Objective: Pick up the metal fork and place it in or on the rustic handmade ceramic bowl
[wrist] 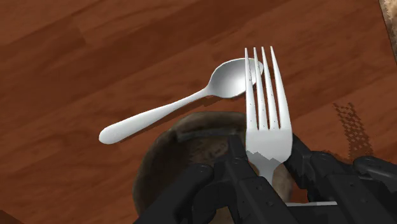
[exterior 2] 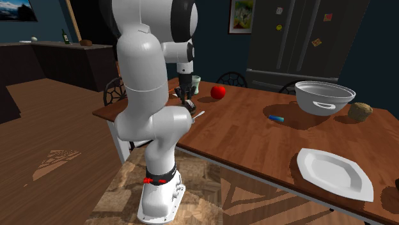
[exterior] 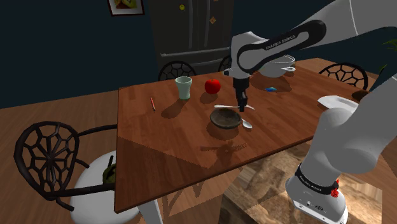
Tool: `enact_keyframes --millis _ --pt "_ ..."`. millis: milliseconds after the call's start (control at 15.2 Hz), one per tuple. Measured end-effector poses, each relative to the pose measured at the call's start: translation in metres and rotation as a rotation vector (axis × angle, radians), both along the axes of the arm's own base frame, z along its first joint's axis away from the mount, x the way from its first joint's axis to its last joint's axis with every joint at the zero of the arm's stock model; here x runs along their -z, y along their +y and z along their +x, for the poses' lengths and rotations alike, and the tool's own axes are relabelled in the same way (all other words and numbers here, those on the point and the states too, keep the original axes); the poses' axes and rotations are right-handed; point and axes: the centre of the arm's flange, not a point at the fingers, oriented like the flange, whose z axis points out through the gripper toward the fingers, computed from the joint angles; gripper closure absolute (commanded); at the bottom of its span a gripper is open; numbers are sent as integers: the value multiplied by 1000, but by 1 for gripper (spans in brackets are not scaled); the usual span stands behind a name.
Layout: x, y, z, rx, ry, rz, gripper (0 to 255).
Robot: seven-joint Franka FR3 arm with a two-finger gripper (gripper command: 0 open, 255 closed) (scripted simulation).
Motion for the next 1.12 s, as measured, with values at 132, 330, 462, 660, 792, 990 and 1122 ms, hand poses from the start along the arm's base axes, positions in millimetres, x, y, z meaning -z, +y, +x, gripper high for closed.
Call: enact_keyframes --millis 132,330,462,660,792,990,1122 --pt "3 7 27 0 1 0 255" --pt "17 9 46 0 0 0 255" --pt "26 10 48 0 0 0 255" --pt "42 11 49 0 0 0 255" --pt "49 10 49 0 0 -1 255" --pt "52 10 49 0 0 -1 255" --pt "52 10 49 0 0 -1 255"
